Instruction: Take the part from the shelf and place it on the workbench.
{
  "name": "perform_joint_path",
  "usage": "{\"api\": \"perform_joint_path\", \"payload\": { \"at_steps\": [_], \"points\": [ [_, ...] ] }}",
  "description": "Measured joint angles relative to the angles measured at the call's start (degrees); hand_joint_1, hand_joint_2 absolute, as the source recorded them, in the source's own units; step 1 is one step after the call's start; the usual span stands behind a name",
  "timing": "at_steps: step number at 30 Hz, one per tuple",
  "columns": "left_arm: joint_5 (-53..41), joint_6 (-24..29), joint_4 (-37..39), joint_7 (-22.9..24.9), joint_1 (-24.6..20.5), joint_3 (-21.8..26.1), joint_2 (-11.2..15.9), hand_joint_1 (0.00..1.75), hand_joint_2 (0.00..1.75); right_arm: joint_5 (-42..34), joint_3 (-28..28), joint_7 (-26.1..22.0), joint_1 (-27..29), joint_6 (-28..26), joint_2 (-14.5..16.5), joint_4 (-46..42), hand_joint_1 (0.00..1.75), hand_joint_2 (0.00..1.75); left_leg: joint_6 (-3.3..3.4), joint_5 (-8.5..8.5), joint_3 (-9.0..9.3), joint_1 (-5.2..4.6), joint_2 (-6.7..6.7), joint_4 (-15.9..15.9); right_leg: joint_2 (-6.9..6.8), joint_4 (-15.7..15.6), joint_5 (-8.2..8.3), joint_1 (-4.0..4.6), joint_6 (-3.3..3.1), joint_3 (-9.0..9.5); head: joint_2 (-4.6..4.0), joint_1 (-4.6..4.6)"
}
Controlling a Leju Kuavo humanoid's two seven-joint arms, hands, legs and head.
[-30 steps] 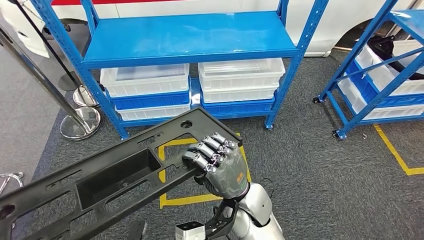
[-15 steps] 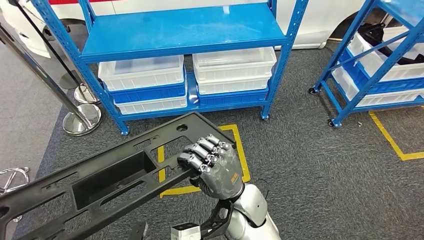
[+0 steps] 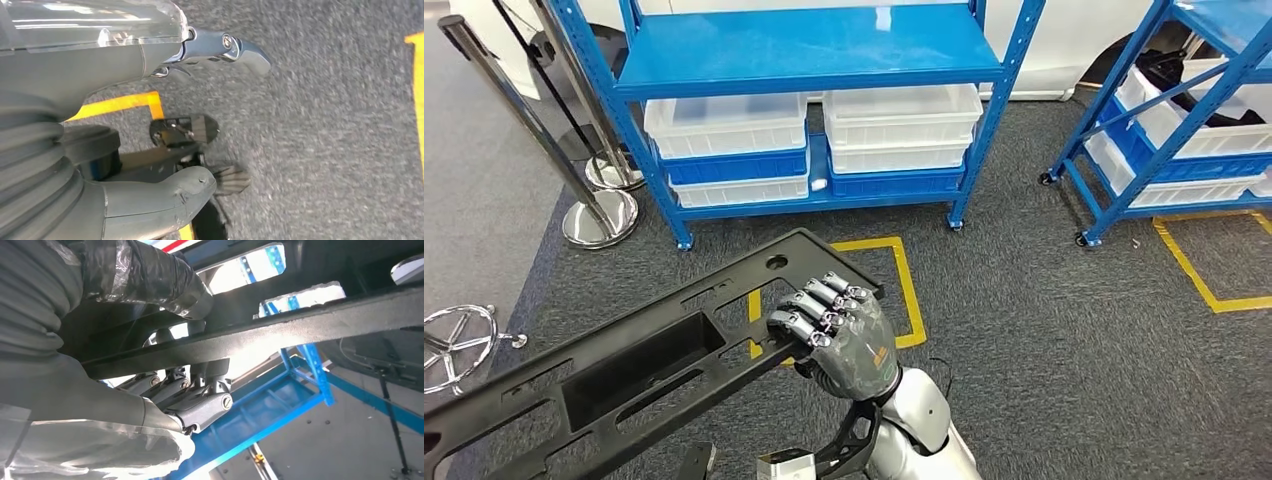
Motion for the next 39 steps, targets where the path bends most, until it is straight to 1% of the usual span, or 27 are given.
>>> {"api": "perform_joint_path", "payload": {
  "at_steps": [1,2,3,4,6,8,10,12,13,14,16,17,18,19,21,22,24,25,27,28,29,32,33,35,36,37,39],
  "points": [
    [0.0,0.0,0.0,0.0,0.0,0.0,0.0,0.0,1.75,0.0,0.0,0.1,0.0,0.0,0.0,0.0,1.75,1.75,0.23,0.77,-1.03,-0.11,0.05,0.1,0.03,3.7,-2.81,-0.05,0.16,-0.66,0.0,0.0],
    [0.0,0.0,0.0,0.0,0.0,0.0,0.0,0.0,1.75,0.0,0.0,0.1,0.0,0.0,0.0,0.0,1.75,1.75,0.25,1.52,-2.11,-0.23,0.09,0.2,0.04,7.2,-4.26,-0.09,0.27,-1.01,0.0,0.0],
    [0.0,0.0,0.0,0.0,0.0,0.0,0.0,0.0,1.75,0.0,0.0,0.1,0.0,0.0,0.0,0.1,1.75,1.75,0.23,2.24,-3.22,-0.34,0.14,0.4,0.05,9.4,-4.15,-0.12,0.29,-0.82,0.0,-0.01],
    [0.0,0.0,0.0,0.0,0.0,0.0,0.0,0.0,1.75,0.0,0.0,0.1,0.0,0.0,0.0,0.1,1.75,1.75,0.18,2.89,-4.33,-0.43,0.19,0.6,0.05,10.0,-2.77,-0.14,0.22,0.16,0.0,-0.01],
    [0.0,0.0,0.0,0.0,-0.1,0.0,0.0,0.0,1.75,0.2,0.0,0.2,0.0,0.0,0.0,0.1,1.75,1.75,-0.01,4.15,-6.38,-0.57,0.2,1.2,0.07,5.7,0.03,-0.06,-0.36,5.14,0.0,-0.02],
    [0.0,-0.1,0.0,0.1,-0.1,0.0,0.0,0.0,1.75,0.3,0.2,0.2,-0.2,0.0,0.0,0.1,1.75,1.75,-0.45,5.32,-7.62,-0.74,0.12,1.5,0.1,-3.3,-1.12,0.32,-1.15,11.92,0.0,-0.03],
    [0.0,-0.1,0.0,0.1,-0.1,0.0,-0.1,0.0,1.75,0.3,0.3,0.2,-0.3,0.0,0.0,0.1,1.75,1.75,-1.07,6.75,-8.07,-0.62,0.13,1.2,0.15,-8.6,-2.62,0.86,-1.67,14.9,0.0,-0.02],
    [-0.1,-0.2,0.0,0.1,0.0,0.0,-0.1,0.0,1.75,0.4,0.4,0.3,-0.3,0.0,0.0,0.1,1.75,1.75,-1.77,7.59,-8.67,-0.47,0.04,0.6,0.04,-9.5,-1.27,0.76,-2.23,13.94,0.0,-0.02],
    [-0.1,-0.2,0.0,0.2,0.0,0.0,-0.1,0.0,1.75,0.4,0.4,0.3,-0.4,0.0,0.0,0.2,1.75,1.75,-2.1,6.33,-9.22,-0.43,-0.06,1.2,-0.08,-9.7,-0.36,0.58,-2.7,13.14,0.0,-0.03],
    [-0.1,-0.2,0.0,0.2,0.1,0.0,-0.1,0.0,1.75,0.5,0.4,0.3,-0.4,0.0,0.0,0.2,1.75,1.75,-2.4,3.83,-9.91,-0.39,-0.16,2.9,-0.21,-9.9,0.61,0.37,-3.08,12.2,0.0,-0.05],
    [-0.1,-0.3,0.0,0.3,0.2,0.0,0.0,0.0,1.75,0.7,0.4,0.4,-0.4,0.0,0.0,0.3,1.75,1.75,-2.96,-2.72,-11.21,-0.08,-0.21,9.4,-0.37,-9.7,2.31,0.36,-3.54,10.15,0.0,-0.05],
    [-0.1,-0.3,0.0,0.3,0.2,0.0,0.0,0.0,1.75,0.8,0.5,0.4,-0.4,0.0,0.0,0.3,1.75,1.75,-3.23,-4.54,-11.56,0.03,-0.2,13.2,-0.45,-9.5,3.12,0.37,-3.5,9.04,0.0,-0.05],
    [-0.1,-0.3,0.0,0.3,0.1,0.0,0.0,0.0,1.75,0.9,0.5,0.4,-0.4,0.0,0.0,0.3,1.75,1.75,-3.47,-4.75,-11.45,0.14,-0.2,16.2,-0.53,-9.3,3.92,0.37,-3.42,7.83,0.0,-0.04],
    [-0.1,-0.3,0.0,0.3,0.1,0.0,0.0,0.0,1.75,0.9,0.5,0.4,-0.4,0.0,0.0,0.3,1.75,1.75,-3.66,-3.55,-10.69,0.24,-0.2,17.7,-0.6,-8.9,4.65,0.32,-3.3,6.58,0.0,-0.06],
    [-0.2,-0.3,0.0,0.3,0.0,0.0,0.0,0.0,1.75,0.9,0.5,0.5,-0.5,0.0,0.0,0.4,1.75,1.75,-3.91,-0.47,-6.5,0.47,-0.2,15.1,-0.63,-8.1,5.99,0.17,-2.91,4.09,0.0,-0.06],
    [-0.2,-0.4,0.0,0.3,-0.1,0.0,0.0,0.0,1.75,0.9,0.5,0.5,-0.5,0.0,0.1,0.3,1.75,1.75,-3.95,-0.54,-2.81,0.52,-0.24,11.0,-0.58,-7.6,6.54,0.17,-2.62,3.03,0.0,-0.07],
    [-0.2,-0.4,0.0,0.3,-0.5,-0.1,0.0,0.0,1.75,0.9,0.5,0.5,-0.5,0.0,0.1,0.2,1.75,1.75,-3.44,-3.14,3.25,0.41,-0.34,2.7,-0.57,-6.7,7.66,0.22,-1.95,1.69,0.0,-0.04],
    [-0.2,-0.4,0.0,0.3,-0.6,-0.1,0.0,0.0,1.75,1.0,0.5,0.5,-0.6,0.0,0.1,0.1,1.75,1.75,-3.03,-4.18,4.66,0.24,-0.39,0.4,-0.61,-6.6,8.28,0.23,-1.62,1.4,0.0,-0.04],
    [-0.2,-0.4,0.0,0.4,-0.6,-0.1,-0.1,0.0,1.75,1.0,0.5,0.5,-0.6,0.0,0.1,0.1,1.75,1.75,-1.97,-3.71,4.0,0.21,-0.18,-0.2,-0.54,-6.8,9.23,0.13,-0.97,1.08,0.0,-0.03],
    [-0.2,-0.4,0.0,0.4,-0.6,-0.1,-0.1,0.0,1.75,1.0,0.6,0.5,-0.6,0.0,0.0,0.1,1.75,1.75,-1.47,-3.01,3.42,0.26,-0.03,-0.3,-0.37,-6.4,8.37,0.04,-0.64,0.73,0.0,-0.02],
    [-0.2,-0.4,0.0,0.4,-0.5,-0.1,-0.2,0.0,1.75,1.0,0.6,0.5,-0.6,0.0,0.0,0.1,1.75,1.75,-0.88,-2.17,2.66,0.33,0.15,-0.3,-0.19,-5.0,6.22,-0.01,-0.4,0.25,0.0,0.01],
    [-0.2,-0.4,0.0,0.5,-0.6,-0.1,-0.2,0.0,1.75,1.0,0.6,0.6,-0.7,0.0,0.0,0.1,1.75,1.75,0.1,0.32,-0.29,0.12,0.32,-0.2,0.04,3.7,-2.91,-0.18,-0.07,-1.07,0.0,0.03],
    [-0.2,-0.4,0.0,0.5,-0.6,-0.1,-0.2,0.0,1.75,1.0,0.6,0.6,-0.7,0.0,0.0,0.1,1.75,1.75,0.1,1.11,-1.42,0.03,0.35,-0.1,0.04,6.6,-3.73,-0.2,-0.02,-1.04,0.0,0.03],
    [-0.2,-0.4,0.0,0.5,-0.6,-0.1,-0.2,0.0,1.75,0.9,0.6,0.8,-0.7,0.0,0.0,0.1,1.75,1.75,-0.05,2.58,-3.88,-0.1,0.4,0.4,0.04,8.8,-1.18,-0.21,-0.13,0.7,0.0,0.02],
    [-0.2,-0.4,0.0,0.5,-0.6,-0.1,-0.2,0.0,1.75,0.8,0.6,1.1,-0.7,0.0,0.0,0.1,1.75,1.75,-0.18,3.24,-5.06,-0.13,0.41,0.7,0.04,7.4,0.55,-0.2,-0.34,2.8,0.0,0.02],
    [-0.2,-0.5,0.0,0.5,-0.6,-0.1,-0.2,0.0,1.75,0.6,0.8,1.4,-0.8,0.0,0.0,0.1,1.75,1.75,-0.37,3.8,-6.03,-0.17,0.39,1.1,0.05,4.3,1.1,-0.17,-0.64,5.85,0.0,0.02],
    [-0.3,-0.6,0.0,0.5,-0.6,-0.2,-0.3,0.0,1.75,0.2,1.4,2.3,-1.2,0.0,-0.1,0.1,1.75,1.75,-0.93,4.89,-7.24,-0.27,0.34,1.6,0.09,-4.1,-0.96,0.13,-1.12,12.11,0.0,0.0]
  ]
}}
